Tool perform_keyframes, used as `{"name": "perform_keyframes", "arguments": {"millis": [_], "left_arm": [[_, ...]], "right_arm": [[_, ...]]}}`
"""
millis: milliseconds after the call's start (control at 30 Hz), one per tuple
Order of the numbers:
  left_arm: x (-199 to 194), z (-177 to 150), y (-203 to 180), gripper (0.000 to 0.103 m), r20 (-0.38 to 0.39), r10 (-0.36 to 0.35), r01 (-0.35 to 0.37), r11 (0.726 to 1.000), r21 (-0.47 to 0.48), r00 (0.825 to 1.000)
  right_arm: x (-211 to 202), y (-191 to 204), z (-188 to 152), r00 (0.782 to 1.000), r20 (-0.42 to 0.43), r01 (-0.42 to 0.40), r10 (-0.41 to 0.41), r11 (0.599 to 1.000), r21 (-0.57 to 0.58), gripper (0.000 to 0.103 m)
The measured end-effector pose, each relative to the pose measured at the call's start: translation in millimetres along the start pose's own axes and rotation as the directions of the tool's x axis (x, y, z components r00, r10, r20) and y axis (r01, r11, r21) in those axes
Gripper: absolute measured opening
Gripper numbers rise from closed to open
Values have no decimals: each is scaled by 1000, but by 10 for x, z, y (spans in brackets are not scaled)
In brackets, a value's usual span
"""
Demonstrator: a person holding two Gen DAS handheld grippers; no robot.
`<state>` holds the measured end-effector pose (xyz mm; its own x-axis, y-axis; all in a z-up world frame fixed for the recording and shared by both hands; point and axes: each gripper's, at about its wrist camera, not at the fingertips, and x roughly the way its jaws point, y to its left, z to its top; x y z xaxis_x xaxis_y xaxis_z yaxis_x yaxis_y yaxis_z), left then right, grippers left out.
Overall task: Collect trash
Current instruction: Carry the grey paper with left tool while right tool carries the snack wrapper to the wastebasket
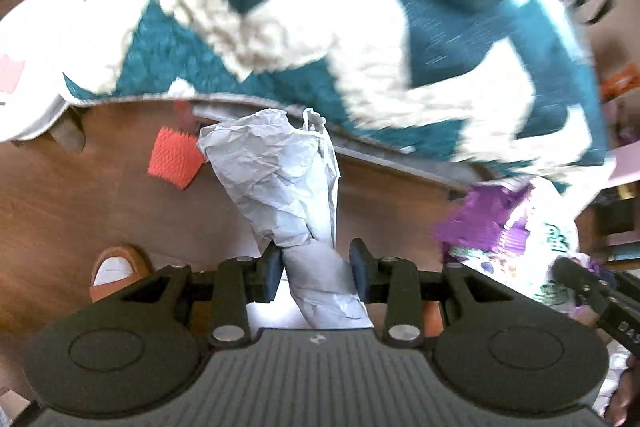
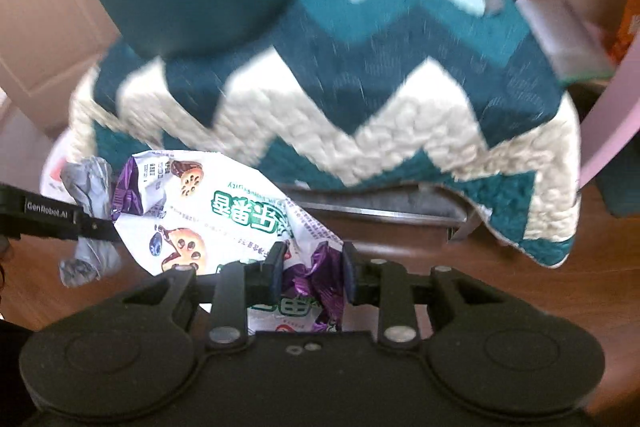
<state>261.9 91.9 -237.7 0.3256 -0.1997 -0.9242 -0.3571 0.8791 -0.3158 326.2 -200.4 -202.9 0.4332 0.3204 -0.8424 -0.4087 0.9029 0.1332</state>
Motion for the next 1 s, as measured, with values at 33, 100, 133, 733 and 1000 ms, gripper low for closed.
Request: {"name": "perform_keyframes", "arguments": {"millis": [33,100,133,733,1000], "left_arm": [[-152,-28,-33,35,24,-15,15,1000,7,1000],[-454,-68,-112,35,70,-38,36,999,27,997],[-590,-86,-133,35,93,-51,48,998,37,994],[-2585,213,-551,35,473,-153,64,978,199,868],[-3047,702,-829,35,553,-173,32,966,255,815]], "right_arm": [[-141,47,4,1000,24,-2,2,1000,4,28],[-408,147,3,998,64,-4,3,1000,12,28],[-540,186,6,996,88,-8,7,1000,12,28],[-2134,630,761,896,437,76,-79,997,25,28],[-2422,822,1380,833,534,145,-148,988,48,28]]}}
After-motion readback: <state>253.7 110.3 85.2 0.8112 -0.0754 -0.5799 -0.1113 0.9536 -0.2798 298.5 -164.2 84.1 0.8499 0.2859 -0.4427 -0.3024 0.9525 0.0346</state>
